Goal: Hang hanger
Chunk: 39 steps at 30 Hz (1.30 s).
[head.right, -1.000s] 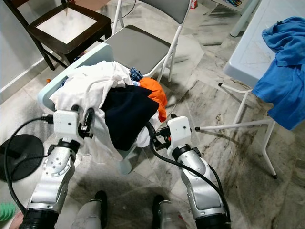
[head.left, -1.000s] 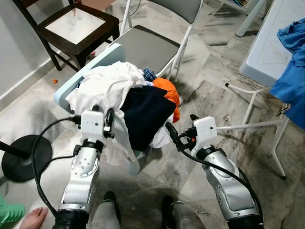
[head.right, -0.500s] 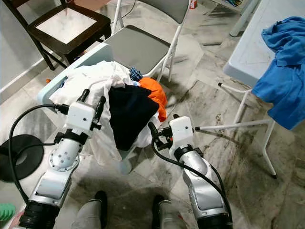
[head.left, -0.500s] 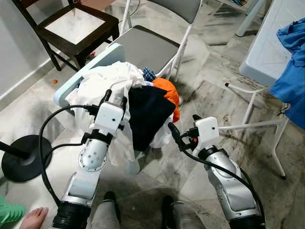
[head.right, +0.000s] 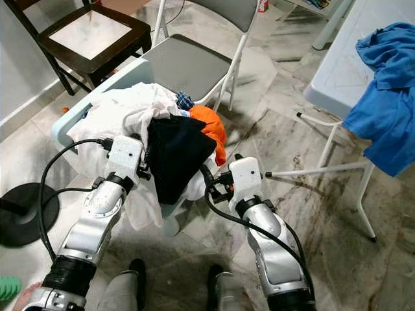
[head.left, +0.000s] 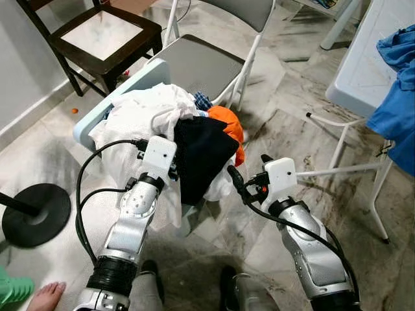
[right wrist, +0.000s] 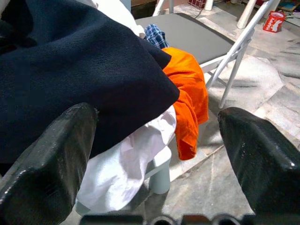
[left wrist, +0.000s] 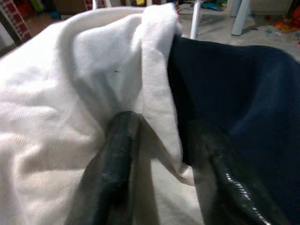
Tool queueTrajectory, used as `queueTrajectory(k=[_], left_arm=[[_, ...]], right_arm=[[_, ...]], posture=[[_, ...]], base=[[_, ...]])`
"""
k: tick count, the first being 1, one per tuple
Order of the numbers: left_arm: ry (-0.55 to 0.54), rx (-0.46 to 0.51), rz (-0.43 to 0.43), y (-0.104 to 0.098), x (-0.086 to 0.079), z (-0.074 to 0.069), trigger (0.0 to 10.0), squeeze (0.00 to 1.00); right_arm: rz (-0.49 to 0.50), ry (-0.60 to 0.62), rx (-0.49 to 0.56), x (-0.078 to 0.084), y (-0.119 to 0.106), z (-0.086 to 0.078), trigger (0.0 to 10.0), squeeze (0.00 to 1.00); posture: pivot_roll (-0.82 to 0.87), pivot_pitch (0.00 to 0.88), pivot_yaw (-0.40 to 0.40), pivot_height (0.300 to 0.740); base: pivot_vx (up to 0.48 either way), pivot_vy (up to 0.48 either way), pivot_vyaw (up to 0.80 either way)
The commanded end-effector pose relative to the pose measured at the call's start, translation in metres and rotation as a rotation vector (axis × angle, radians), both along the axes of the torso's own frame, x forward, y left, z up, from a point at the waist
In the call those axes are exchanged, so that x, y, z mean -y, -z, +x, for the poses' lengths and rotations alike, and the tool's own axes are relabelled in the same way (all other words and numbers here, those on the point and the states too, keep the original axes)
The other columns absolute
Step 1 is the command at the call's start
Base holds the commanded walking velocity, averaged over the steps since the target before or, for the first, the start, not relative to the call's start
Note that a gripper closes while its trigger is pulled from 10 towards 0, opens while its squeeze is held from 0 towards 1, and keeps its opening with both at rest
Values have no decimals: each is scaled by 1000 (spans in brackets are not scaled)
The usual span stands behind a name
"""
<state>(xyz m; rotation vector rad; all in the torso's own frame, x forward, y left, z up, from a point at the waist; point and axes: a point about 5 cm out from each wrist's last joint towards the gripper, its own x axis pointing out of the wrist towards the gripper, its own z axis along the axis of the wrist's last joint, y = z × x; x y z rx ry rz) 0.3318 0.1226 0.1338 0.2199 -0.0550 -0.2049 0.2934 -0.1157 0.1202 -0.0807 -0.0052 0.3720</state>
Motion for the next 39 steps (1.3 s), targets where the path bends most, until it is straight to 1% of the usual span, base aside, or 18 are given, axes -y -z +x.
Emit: queueTrajectory(k=[1,4,9,16,29,31,33,35,36,39], left_arm=[[-9,-33,-27,5,0,1,0,0],[-17,-20,-33,2,-2,3,0,0],[-57,40,-55,-10,-8,8,0,0],[-99,74,-80,-15,-17,10,0,0],[-144,109,-109,-20,-25,13,0,0],[-153,167,-122,-30,-27,14,0,0],[-154,243,-129,-45,-30,16,0,0],[-141,343,-102,-70,-34,19,0,0],[-134,404,-70,-86,-36,20,0,0],[-127,424,-65,-92,-36,21,0,0]], right_arm=[[-7,9,-13,3,5,-3,10000,0],[-7,13,-14,4,5,-3,10000,0],[-5,16,-13,3,5,-3,10000,0],[-4,16,-10,3,4,-2,10000,0],[-6,24,-10,3,4,-2,10000,0],[-7,29,-9,4,5,-2,10000,0],[-8,34,-8,5,5,-1,10000,0],[-9,40,-6,5,4,-1,10000,0],[-9,43,-5,5,4,0,10000,0],[-9,44,-4,5,4,1,10000,0]], posture=[[60,299,-87,740],[60,299,-87,740],[62,298,-85,740],[67,297,-85,740],[64,297,-83,740],[64,297,-83,740],[64,297,-83,740],[68,294,-80,740],[68,294,-80,740],[73,290,-79,740]], base=[[0,0,0],[0,0,0],[0,0,0],[0,0,0],[0,0,0],[0,0,0],[0,0,0],[0,0,0],[0,0,0],[0,0,0]])
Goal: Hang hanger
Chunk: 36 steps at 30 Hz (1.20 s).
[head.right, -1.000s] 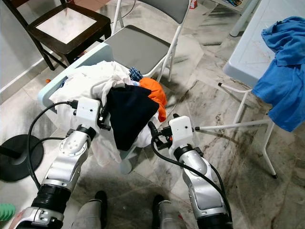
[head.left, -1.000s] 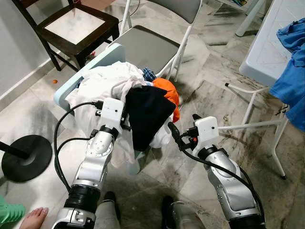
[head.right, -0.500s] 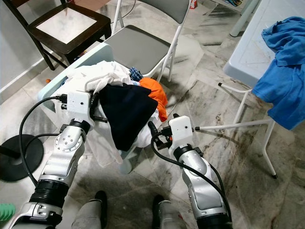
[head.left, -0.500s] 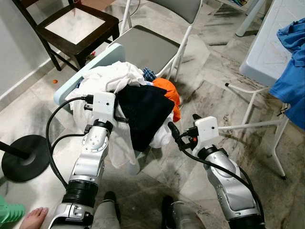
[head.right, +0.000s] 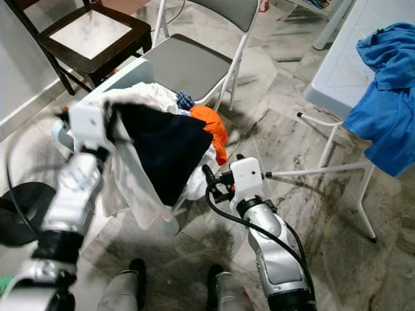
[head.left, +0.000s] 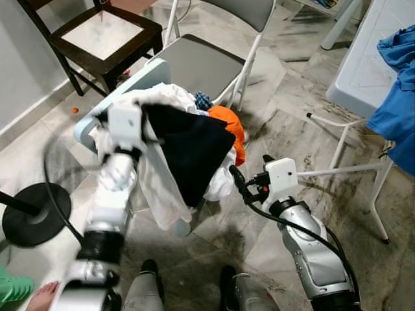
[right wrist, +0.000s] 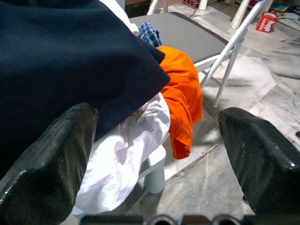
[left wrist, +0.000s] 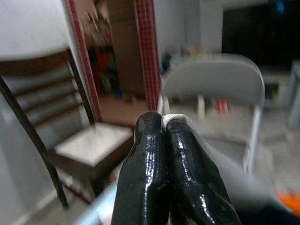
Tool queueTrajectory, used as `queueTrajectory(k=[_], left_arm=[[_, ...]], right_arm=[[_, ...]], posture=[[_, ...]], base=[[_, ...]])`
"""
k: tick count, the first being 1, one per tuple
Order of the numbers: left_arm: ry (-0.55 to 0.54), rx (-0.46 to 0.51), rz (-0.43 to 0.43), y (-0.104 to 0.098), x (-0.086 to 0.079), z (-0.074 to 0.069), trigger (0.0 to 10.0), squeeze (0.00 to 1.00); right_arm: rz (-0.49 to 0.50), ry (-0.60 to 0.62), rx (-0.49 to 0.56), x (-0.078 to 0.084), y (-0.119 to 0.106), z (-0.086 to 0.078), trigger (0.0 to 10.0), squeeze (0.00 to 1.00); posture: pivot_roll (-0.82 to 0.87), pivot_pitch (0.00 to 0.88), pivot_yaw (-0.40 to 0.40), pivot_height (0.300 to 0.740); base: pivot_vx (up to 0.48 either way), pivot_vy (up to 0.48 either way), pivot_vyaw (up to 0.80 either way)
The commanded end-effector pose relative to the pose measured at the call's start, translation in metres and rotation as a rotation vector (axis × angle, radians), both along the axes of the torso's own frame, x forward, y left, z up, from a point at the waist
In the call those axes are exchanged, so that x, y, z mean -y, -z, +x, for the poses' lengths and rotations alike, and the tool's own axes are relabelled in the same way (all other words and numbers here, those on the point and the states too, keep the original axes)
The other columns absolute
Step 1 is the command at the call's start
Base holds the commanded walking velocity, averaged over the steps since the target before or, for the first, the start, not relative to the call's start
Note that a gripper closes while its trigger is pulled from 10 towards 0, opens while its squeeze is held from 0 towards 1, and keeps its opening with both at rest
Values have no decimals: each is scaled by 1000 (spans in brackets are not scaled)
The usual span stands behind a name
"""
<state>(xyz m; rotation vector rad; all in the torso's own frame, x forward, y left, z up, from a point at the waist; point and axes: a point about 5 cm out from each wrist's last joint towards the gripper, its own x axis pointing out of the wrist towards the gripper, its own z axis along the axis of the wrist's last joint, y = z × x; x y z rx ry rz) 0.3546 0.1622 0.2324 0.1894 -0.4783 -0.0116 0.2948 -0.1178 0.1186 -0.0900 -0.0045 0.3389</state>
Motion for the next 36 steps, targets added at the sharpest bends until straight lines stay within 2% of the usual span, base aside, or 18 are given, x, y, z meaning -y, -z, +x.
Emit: queueTrajectory(k=[1,10,14,15,17,20,21,22,25,26,27,28,31,32,33,34,35,36], left_arm=[[9,27,22,-4,3,-2,0,0],[-9,120,40,-27,-3,1,0,0],[-54,204,83,-59,-16,13,0,0],[-81,252,87,-76,-19,16,0,0],[-90,267,86,-81,-20,16,0,0],[-122,348,93,-103,-20,13,0,0],[-129,445,114,-124,-13,5,0,0],[-129,445,114,-124,-13,5,0,0],[-63,528,156,-132,7,-12,0,0],[-39,537,168,-131,11,-16,0,0],[46,488,169,-109,24,-21,0,0],[46,488,169,-109,24,-21,0,0],[147,282,110,-46,34,-30,0,0],[147,282,110,-46,34,-30,0,0],[164,173,90,-12,34,-41,0,0],[164,173,90,-12,34,-41,0,0],[151,74,82,18,30,-52,0,0],[139,28,77,32,27,-57,0,0]], right_arm=[[1,14,-4,3,2,0,10000,0],[2,20,2,1,1,2,10000,0],[2,36,10,1,1,5,10000,0],[1,45,13,1,2,6,10000,0],[1,47,13,1,2,6,10000,0],[1,54,15,2,2,6,10000,0],[-1,62,16,2,3,6,10000,0],[-1,62,16,2,3,6,10000,0],[-3,73,12,4,5,4,10000,0],[-3,74,12,4,5,4,10000,0],[-5,77,11,4,7,4,10000,0],[-5,77,11,4,7,4,10000,0],[-7,76,6,3,9,4,10000,0],[-7,76,6,3,9,4,10000,0],[-10,72,4,3,9,5,10000,0],[-10,72,4,3,9,5,10000,0],[-12,67,2,3,10,5,10000,0],[-14,65,1,3,10,6,10000,0]], posture=[[76,288,-78,740],[82,281,-74,740],[87,272,-64,740],[87,269,-62,740],[87,269,-62,740],[86,266,-56,740],[85,267,-53,740],[85,267,-53,740],[88,269,-54,740],[88,269,-54,740],[100,272,-57,740],[100,272,-57,740],[106,273,-63,740],[106,273,-63,740],[112,275,-69,740],[112,275,-69,740],[112,275,-69,740],[112,275,-69,740]], base=[[0,0,0],[0,0,0],[0,0,0],[0,0,0],[0,0,0],[0,0,0],[0,0,0],[0,0,0],[0,0,0],[0,0,0],[0,0,0],[0,0,0],[0,0,0],[0,0,0],[0,0,0],[0,0,0],[0,0,0],[0,0,0]])
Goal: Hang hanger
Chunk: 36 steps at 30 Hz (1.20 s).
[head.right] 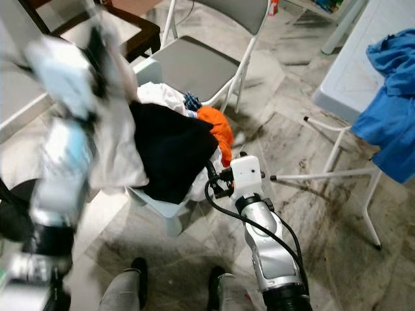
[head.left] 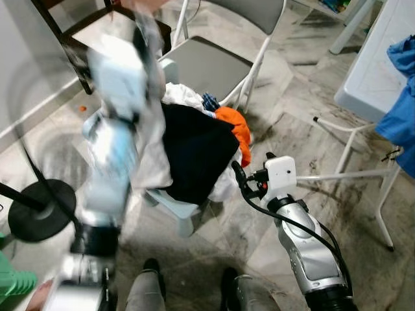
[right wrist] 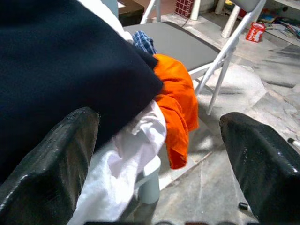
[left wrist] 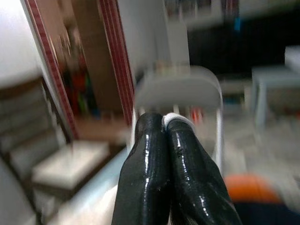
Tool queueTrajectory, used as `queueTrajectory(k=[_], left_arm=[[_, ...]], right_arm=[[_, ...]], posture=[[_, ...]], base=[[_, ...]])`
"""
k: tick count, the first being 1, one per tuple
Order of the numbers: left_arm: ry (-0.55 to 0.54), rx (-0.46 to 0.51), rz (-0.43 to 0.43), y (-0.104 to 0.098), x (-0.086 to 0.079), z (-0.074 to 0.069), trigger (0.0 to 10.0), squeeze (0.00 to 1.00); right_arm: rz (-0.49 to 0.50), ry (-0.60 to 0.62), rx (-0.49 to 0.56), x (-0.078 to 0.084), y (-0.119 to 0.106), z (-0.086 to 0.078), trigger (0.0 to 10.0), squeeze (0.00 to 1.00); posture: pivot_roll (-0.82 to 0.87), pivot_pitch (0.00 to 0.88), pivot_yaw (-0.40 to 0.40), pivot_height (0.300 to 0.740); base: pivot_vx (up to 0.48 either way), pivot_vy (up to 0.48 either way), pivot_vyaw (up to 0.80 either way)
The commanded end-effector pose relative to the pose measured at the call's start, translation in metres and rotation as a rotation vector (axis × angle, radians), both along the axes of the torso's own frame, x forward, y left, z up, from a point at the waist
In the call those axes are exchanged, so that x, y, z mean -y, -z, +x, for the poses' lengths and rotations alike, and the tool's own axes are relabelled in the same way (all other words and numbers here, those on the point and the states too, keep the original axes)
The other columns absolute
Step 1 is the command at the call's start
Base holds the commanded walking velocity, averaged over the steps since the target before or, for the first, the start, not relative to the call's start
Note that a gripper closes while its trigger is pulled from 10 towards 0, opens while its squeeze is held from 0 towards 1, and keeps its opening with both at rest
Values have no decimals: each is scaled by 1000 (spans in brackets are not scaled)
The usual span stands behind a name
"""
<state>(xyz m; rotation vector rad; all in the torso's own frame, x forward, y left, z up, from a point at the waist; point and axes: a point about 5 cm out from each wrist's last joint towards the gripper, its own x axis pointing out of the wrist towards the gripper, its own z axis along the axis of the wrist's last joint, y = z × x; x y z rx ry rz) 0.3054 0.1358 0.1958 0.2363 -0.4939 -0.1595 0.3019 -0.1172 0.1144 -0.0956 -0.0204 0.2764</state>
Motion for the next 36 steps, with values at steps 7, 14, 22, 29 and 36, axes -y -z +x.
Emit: queueTrajectory(k=[7,14,22,29,36], left_arm=[[-51,-191,-3,53,-14,-34,0,0],[-82,-291,-1,78,-17,-43,0,0],[-96,-335,6,87,-19,-44,0,0],[-148,-324,0,78,-29,-28,0,0],[-155,-328,-46,68,-34,-7,10000,1000]], right_arm=[[-21,-16,-21,2,6,1,10000,0],[-28,-18,-19,4,6,2,10000,0],[-27,-5,-22,4,8,0,10000,0],[-25,1,-24,3,10,-1,10000,0],[-26,3,-24,3,10,0,10000,0]], posture=[[131,281,-98,740],[122,279,-101,740],[116,277,-86,740],[118,279,-81,740],[116,280,-82,740]], base=[[0,0,0],[0,0,0],[0,0,0],[0,0,0],[0,0,0]])
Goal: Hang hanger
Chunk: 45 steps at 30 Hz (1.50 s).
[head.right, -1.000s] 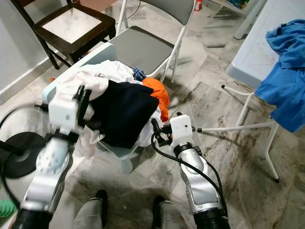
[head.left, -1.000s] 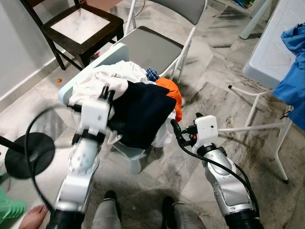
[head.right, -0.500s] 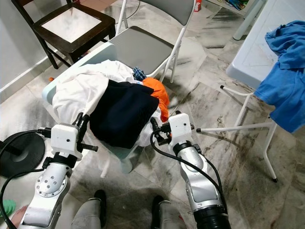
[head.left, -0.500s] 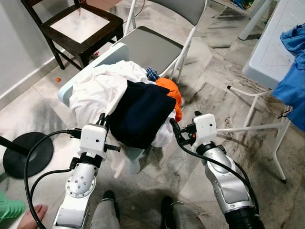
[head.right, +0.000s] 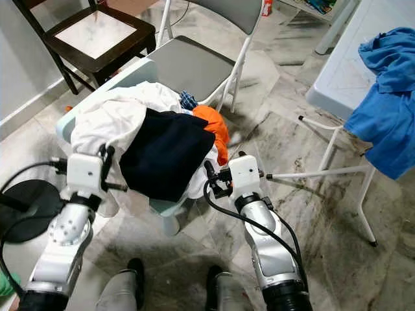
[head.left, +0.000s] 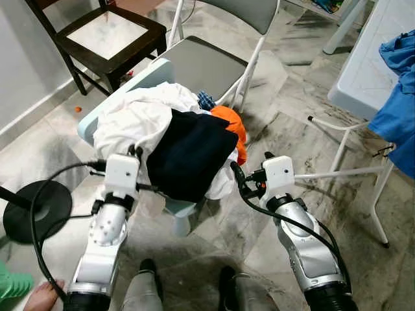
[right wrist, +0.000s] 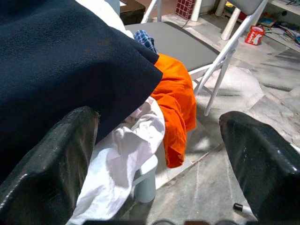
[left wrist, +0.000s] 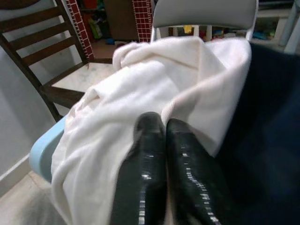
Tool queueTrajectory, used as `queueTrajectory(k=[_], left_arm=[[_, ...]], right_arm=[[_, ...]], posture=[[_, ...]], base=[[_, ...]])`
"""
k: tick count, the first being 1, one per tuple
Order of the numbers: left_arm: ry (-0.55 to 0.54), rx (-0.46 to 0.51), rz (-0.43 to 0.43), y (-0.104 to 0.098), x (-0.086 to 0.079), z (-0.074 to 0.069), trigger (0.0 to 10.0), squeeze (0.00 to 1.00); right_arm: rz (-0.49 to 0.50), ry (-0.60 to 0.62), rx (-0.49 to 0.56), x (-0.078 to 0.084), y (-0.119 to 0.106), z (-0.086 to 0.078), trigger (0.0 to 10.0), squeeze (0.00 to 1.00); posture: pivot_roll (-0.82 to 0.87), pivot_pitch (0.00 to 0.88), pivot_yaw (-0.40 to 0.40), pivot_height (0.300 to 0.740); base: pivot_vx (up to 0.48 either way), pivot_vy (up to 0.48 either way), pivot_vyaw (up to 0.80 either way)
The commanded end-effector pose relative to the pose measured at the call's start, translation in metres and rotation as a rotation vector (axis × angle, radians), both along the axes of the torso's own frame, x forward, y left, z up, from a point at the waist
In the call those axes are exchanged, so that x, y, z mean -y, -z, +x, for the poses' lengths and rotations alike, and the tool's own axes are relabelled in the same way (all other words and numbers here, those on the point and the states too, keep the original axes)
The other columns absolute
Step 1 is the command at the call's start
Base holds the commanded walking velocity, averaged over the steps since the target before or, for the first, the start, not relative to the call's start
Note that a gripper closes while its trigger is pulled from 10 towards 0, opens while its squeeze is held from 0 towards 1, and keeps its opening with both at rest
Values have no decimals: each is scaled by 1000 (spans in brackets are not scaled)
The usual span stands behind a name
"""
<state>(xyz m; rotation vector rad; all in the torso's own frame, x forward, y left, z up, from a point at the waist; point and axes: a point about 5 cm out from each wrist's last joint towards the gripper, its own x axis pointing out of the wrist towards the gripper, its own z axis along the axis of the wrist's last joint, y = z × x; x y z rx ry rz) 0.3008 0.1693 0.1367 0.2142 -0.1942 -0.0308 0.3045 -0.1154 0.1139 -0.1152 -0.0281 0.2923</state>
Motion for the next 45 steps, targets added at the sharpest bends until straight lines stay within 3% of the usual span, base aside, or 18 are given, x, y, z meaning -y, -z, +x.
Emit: queueTrajectory(k=[1,5,11,23,28,34,37,43,44,45], left_arm=[[-6,-35,-12,6,-1,0,10000,1000],[-38,39,19,-10,-3,7,10000,1000],[-73,147,115,-29,-2,2,10000,1000],[-163,91,-16,-41,-24,15,10000,1000],[-47,128,33,-47,-5,16,10000,1000],[81,69,-21,-36,24,15,10000,1000],[119,19,-38,-27,35,18,10000,1000],[116,-67,-55,-14,41,26,10000,1000],[111,-85,-60,-12,41,27,10000,639],[107,-97,-64,-10,40,28,10000,639]], right_arm=[[-8,19,-33,5,9,-3,10000,0],[-11,20,-31,6,9,-3,10000,0],[-12,24,-31,7,9,-4,10000,0],[-16,14,-27,5,8,-2,10000,0],[-17,11,-27,5,8,-2,10000,0],[-17,14,-26,5,8,-2,10000,0],[-18,13,-26,5,8,-3,10000,0],[-19,13,-27,5,8,-3,10000,0],[-19,13,-27,5,8,-3,10000,0],[-20,13,-27,5,8,-3,10000,0]], posture=[[116,280,-82,740],[114,279,-82,740],[107,280,-82,740],[114,278,-86,740],[115,275,-87,740],[109,274,-84,740],[106,275,-85,740],[98,276,-85,740],[97,277,-84,740],[97,277,-84,740]], base=[[0,0,0],[0,0,0],[0,0,0],[0,0,0],[0,0,0],[0,0,0],[0,0,0],[0,0,0],[0,0,0],[0,0,0]])
